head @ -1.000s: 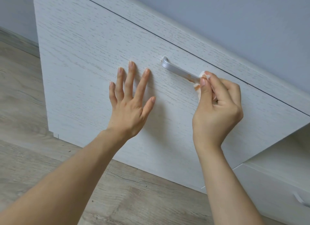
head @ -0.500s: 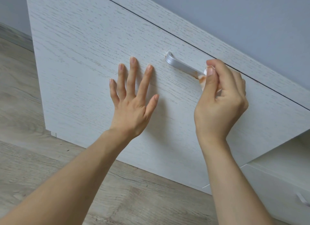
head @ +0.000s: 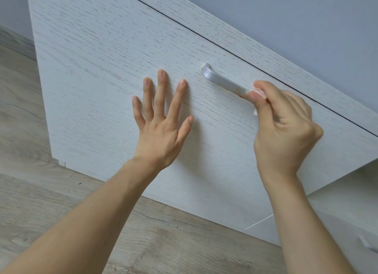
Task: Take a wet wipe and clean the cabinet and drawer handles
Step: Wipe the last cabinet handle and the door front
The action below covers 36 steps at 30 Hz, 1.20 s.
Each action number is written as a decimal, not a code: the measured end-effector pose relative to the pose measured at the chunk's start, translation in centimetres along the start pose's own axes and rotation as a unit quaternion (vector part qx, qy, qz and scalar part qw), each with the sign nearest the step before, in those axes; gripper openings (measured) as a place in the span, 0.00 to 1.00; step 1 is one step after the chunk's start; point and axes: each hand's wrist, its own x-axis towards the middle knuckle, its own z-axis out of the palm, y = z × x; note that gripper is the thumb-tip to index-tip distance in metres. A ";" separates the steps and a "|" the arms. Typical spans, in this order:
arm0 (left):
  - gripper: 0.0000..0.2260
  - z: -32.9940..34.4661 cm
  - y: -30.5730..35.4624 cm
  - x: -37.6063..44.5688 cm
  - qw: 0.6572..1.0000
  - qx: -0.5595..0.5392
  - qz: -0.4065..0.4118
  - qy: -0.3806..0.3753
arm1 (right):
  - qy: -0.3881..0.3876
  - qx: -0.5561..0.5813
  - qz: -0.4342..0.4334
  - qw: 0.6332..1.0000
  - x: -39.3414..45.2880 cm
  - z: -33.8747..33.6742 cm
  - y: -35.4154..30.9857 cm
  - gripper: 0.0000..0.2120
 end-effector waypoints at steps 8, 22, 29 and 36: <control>0.28 0.0 -0.1 0.0 1.000 0.015 0.007 0.012 | 0.000 0.050 0.079 0.996 -0.2 -0.2 -0.6 0.08; 0.28 0.5 0.1 0.2 0.999 0.027 0.012 0.036 | -0.019 -0.004 -0.059 0.998 0.4 0.7 -0.5 0.07; 0.28 0.3 0.0 0.1 0.998 0.039 0.015 0.047 | -0.033 0.058 0.031 0.997 0.0 -0.8 -0.1 0.08; 0.28 0.6 0.4 0.2 0.998 0.033 0.013 0.057 | -0.032 0.023 -0.039 0.998 0.4 0.8 -0.4 0.09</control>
